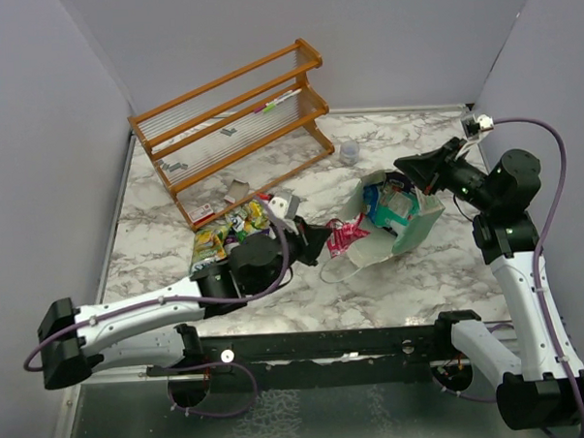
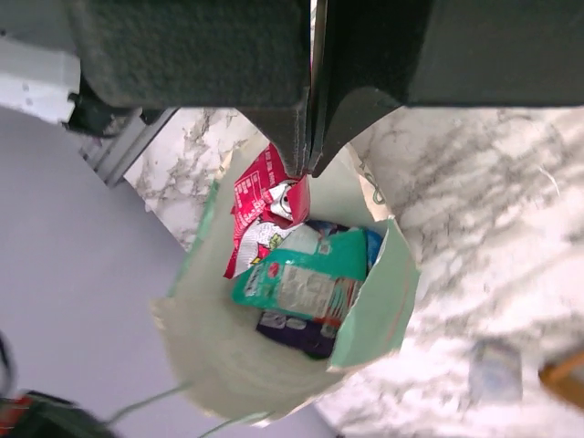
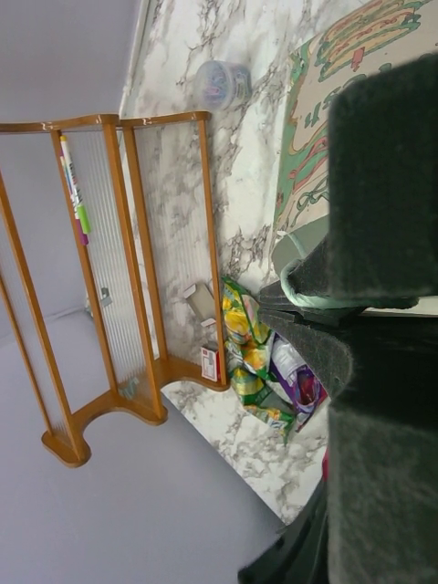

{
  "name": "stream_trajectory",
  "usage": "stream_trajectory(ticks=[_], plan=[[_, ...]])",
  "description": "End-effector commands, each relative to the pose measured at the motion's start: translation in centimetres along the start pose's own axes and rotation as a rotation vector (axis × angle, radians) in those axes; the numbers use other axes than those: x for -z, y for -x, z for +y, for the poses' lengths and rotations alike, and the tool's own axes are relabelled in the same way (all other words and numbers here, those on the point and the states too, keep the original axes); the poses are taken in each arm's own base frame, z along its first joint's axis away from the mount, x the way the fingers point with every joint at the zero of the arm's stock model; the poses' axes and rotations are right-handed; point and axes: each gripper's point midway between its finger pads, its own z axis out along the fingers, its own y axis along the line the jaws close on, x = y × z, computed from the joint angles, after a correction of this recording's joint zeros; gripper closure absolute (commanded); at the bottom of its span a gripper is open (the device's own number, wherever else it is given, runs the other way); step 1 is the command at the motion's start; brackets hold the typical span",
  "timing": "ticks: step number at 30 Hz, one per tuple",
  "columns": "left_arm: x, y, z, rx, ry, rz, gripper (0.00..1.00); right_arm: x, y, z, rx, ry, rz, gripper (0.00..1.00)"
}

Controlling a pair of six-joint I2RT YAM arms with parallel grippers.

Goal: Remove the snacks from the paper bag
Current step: Place the snack at the center of the board.

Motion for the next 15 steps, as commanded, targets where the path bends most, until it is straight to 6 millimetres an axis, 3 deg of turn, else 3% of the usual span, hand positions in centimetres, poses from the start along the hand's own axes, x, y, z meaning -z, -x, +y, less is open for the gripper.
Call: stream_trajectory(ticks=[1, 5, 9, 12, 15], plan=[[4.4, 5.6, -2.3, -0.257, -0.222, -0.191, 1.0, -0.2, 1.1, 0.0, 0.034, -0.011, -0.023, 0.98], [6.4, 7.2, 5.8, -0.278, 0.175, -0.235, 1.0, -0.4, 1.1, -0.3, 0.033, -0.011, -0.023, 0.98], [9.5, 6.9, 13.8, -0.282, 0.606, -0.265, 1.0, -0.6, 1.3, -0.3, 0.034, -0.013, -0.023, 0.98], [11.6, 5.3, 18.1, -0.163, 0.808, -0.325, 1.0, -0.6, 1.2, -0.3, 0.03, -0.009, -0.022, 0.98], [11.3, 2.9, 20.8, -0.107, 0.829, -0.275, 1.0, -0.7, 1.1, -0.3, 0.025, -0.004, -0.017, 0.98]])
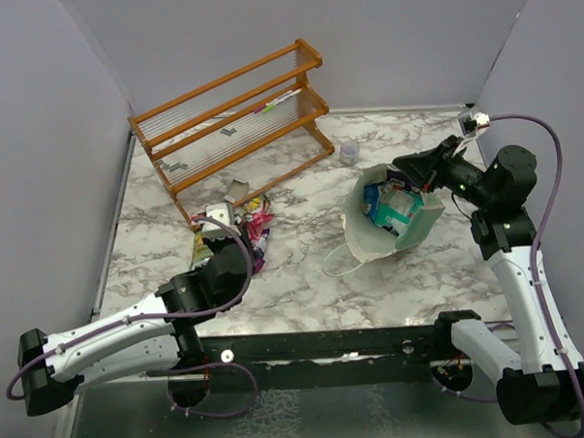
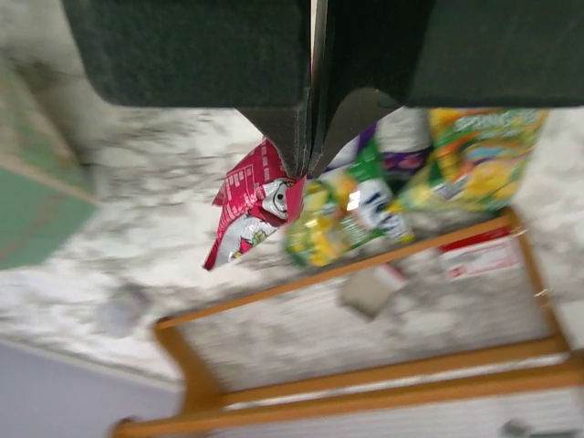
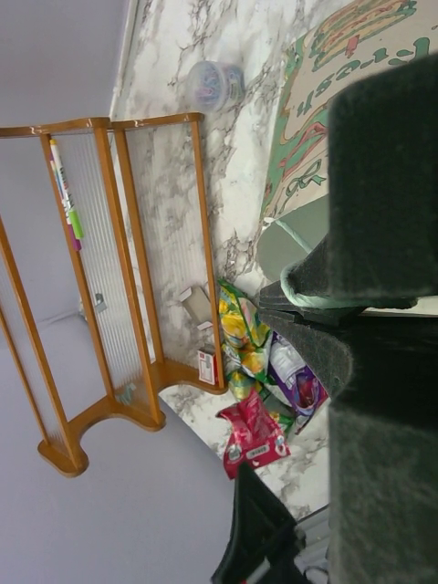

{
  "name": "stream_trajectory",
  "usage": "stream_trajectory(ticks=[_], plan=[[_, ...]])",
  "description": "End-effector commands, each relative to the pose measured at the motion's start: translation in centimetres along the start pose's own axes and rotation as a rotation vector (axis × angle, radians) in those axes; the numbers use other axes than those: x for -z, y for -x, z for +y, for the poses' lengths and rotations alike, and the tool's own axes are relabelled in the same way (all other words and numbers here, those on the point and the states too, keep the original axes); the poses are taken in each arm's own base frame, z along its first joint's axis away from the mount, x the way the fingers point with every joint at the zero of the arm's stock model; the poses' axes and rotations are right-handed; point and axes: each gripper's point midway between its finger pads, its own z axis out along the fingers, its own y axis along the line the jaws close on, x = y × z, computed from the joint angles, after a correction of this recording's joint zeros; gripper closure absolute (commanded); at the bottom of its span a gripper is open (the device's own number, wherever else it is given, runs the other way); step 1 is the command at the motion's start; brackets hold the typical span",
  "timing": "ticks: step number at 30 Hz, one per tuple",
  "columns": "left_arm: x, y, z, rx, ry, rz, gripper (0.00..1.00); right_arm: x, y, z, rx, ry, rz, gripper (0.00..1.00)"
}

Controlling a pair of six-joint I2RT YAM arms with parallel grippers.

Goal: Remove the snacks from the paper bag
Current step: Place the snack at the center of the board.

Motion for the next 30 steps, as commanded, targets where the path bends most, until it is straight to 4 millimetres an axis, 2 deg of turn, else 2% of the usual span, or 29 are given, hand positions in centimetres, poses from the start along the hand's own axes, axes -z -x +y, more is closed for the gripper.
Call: stream_trajectory(ticks=[1, 6, 11, 14, 16, 17, 19, 22, 24, 27, 30], plan=[[-1.2, -4.2, 7.0, 0.023, 0.24, 0.025, 1.0, -0.2, 1.5, 0.5, 0.04, 0.008, -0.033, 0.98], [-2.9, -7.8, 8.9, 0.101, 0.228, 0.103, 1.0, -0.1, 1.6, 0.9, 0.038, 0.026, -0.03, 0.98], [-4.0, -9.3, 10.3, 0.1, 0.241, 0.144, 1.0, 0.1, 1.5, 1.0, 0.04, 0.022, -0.029, 0.98], [-3.9, -10.1, 11.0, 0.123, 0.28, 0.193, 1.0, 0.2, 1.5, 1.0, 0.041, 0.02, -0.029, 0.98], [-3.5, -10.0, 11.8, 0.141, 0.337, 0.201, 0.85, 0.2, 1.4, 1.0, 0.043, 0.019, -0.03, 0.98], [-3.3, -9.6, 12.0, 0.156, 0.364, 0.2, 0.74, 0.2, 1.4, 1.0, 0.042, 0.017, -0.031, 0.98], [-3.0, -8.0, 11.7, 0.187, 0.374, 0.185, 0.57, 0.2, 1.4, 0.9, 0.042, 0.016, -0.029, 0.98], [-2.9, -3.6, 9.5, 0.24, 0.268, 0.111, 0.38, 0.1, 1.2, 0.9, 0.038, 0.02, -0.027, 0.98], [-2.7, -0.9, 7.7, 0.273, 0.162, 0.051, 0.3, 0.0, 1.1, 0.8, 0.036, 0.025, -0.026, 0.98], [-2.3, 2.3, 4.2, 0.332, -0.054, -0.036, 0.29, 0.1, 1.0, 1.1, 0.036, 0.04, -0.025, 0.98], [-1.3, 3.7, -1.7, 0.278, -0.386, -0.055, 0.3, 0.2, 0.7, 2.5, 0.034, 0.119, -0.017, 0.98]])
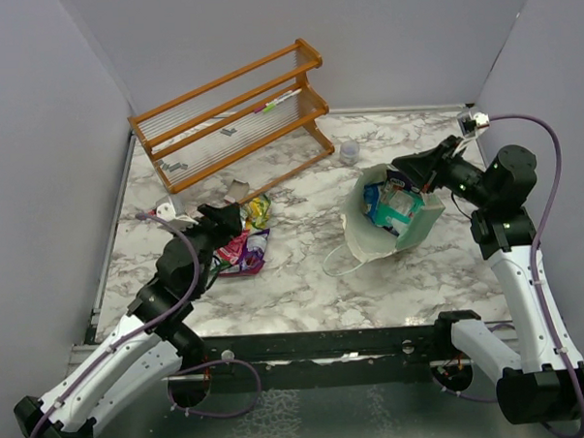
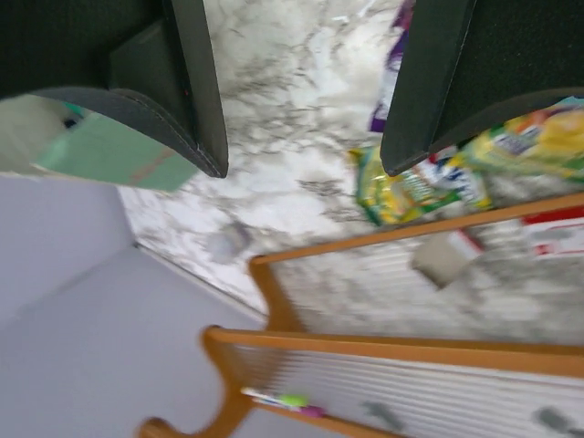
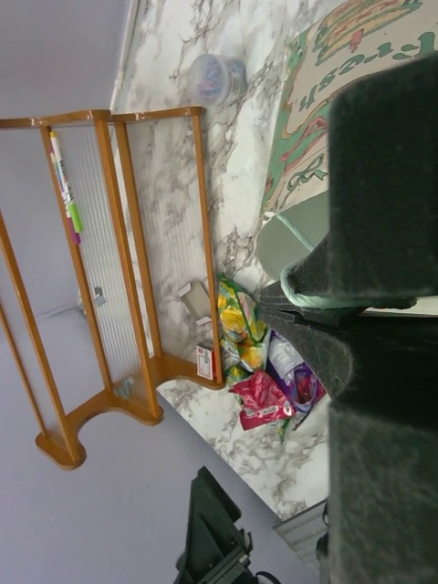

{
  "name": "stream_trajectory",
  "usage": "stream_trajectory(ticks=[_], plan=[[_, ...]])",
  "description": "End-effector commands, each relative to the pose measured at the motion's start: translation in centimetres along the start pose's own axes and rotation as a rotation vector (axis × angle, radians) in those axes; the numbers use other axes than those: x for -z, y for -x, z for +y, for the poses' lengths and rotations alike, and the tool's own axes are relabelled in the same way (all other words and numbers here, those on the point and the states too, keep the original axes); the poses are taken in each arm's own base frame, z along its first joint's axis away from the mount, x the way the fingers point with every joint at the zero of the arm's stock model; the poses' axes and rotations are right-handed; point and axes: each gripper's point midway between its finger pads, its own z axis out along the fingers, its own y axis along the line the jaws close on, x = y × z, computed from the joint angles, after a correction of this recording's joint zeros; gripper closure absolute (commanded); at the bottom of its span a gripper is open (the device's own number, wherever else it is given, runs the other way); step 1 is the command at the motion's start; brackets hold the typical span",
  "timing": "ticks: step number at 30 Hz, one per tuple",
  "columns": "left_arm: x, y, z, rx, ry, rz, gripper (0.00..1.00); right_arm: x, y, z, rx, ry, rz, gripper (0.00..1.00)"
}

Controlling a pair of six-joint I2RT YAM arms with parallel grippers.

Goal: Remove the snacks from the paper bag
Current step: Place the snack at the center of the board, then take out the snack from the paper bag.

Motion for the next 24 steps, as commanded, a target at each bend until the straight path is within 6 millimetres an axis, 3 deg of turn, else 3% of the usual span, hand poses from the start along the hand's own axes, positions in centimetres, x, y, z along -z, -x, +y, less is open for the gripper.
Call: stream_trajectory(ticks=[1, 5, 8, 12, 16, 19, 21, 24], plan=[[1.7, -0.5, -9.6, -0.064, -0.512, 0.061, 0.3, 0.4, 0.4, 3.3, 0.036, 0.166, -0.01, 0.98], [3.9, -2.3, -16.1, -0.142, -0.838, 0.203, 0.32, 1.5, -1.0, 6.6, 0.027, 0.384, 0.029, 0.97], [5.1, -3.6, -18.8, -0.149, -1.002, 0.282, 0.33, 2.3, -1.7, 8.1, -0.003, 0.479, 0.061, 0.96], [6.5, -5.1, -20.2, -0.138, -1.124, 0.295, 0.33, 2.8, -3.6, 8.2, -0.11, 0.486, 0.119, 0.96], [8.3, -7.9, -20.9, -0.144, -1.198, 0.319, 0.31, 2.8, -7.5, 6.9, -0.255, 0.462, 0.229, 0.97], [10.4, -10.7, -21.3, -0.198, -1.226, 0.307, 0.28, 2.6, -11.7, 4.7, -0.386, 0.352, 0.321, 0.98], [11.2, -12.2, -21.4, -0.23, -1.215, 0.302, 0.28, 3.1, -14.1, 4.6, -0.465, 0.357, 0.384, 0.98], [11.6, -14.5, -21.3, -0.258, -1.199, 0.342, 0.29, 4.0, -15.1, 5.2, -0.496, 0.364, 0.413, 0.98]])
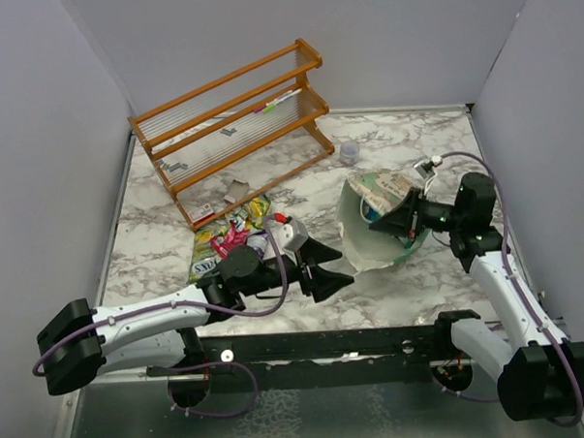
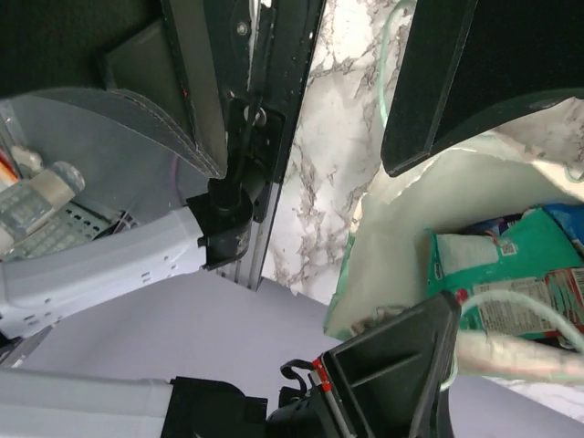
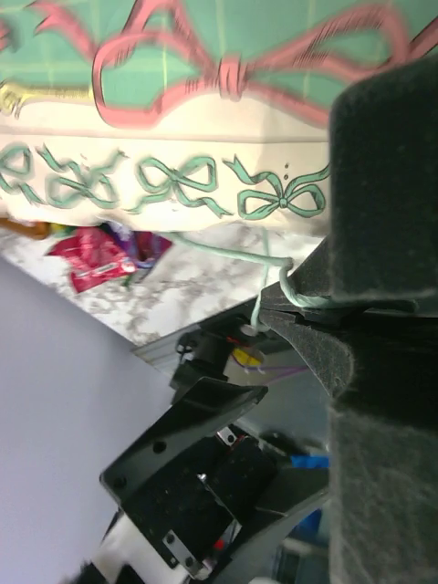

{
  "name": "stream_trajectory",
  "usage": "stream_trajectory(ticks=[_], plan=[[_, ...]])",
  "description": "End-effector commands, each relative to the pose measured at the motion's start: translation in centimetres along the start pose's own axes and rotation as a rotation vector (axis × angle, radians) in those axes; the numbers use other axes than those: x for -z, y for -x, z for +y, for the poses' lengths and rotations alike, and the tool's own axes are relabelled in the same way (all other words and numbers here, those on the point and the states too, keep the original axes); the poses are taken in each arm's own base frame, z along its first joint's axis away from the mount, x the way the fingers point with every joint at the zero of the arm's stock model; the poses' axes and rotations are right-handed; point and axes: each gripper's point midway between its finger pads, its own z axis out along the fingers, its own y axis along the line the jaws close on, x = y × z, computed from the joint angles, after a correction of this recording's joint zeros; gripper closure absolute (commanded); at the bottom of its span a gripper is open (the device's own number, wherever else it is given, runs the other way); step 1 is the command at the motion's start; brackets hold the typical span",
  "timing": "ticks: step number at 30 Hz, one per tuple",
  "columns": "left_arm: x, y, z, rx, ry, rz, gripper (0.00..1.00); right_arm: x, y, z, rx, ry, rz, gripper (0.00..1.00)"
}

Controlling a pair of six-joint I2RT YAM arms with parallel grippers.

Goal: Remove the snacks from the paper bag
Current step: Take out the snack from the paper bag.

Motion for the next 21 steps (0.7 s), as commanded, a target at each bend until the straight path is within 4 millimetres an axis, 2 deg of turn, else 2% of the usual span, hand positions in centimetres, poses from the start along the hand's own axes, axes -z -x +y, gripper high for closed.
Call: stream_trajectory(ticks=[1, 7, 9, 12, 17, 21], plan=[[-1.4, -0.3, 0.0, -0.082, 0.03, -0.046, 0.3, 0.5, -3.4, 0.5, -0.099, 0.024, 0.078, 0.98], [-4.4, -2.4, -1.0, -0.162, 0.037, -0.023, 0.3, 1.1, -1.4, 3.7, 0.025, 0.066, 0.042, 0.97], [-5.5, -2.8, -0.7, -0.194, 0.071, -0.016, 0.33, 1.1, -0.7, 4.0, 0.055, 0.054, 0.016, 0.97], [-6.7, -3.3, 0.5, -0.209, 0.118, -0.034, 0.38, 1.0, 0.5, 4.1, 0.086, 0.035, -0.014, 0.97], [-8.3, -3.8, 4.1, -0.212, 0.296, -0.052, 0.39, 0.9, 2.4, 5.2, 0.142, 0.053, -0.054, 0.98], [-8.7, -4.0, 6.3, -0.223, 0.398, -0.1, 0.59, 0.8, 2.6, 5.0, 0.151, 0.052, -0.047, 0.98]])
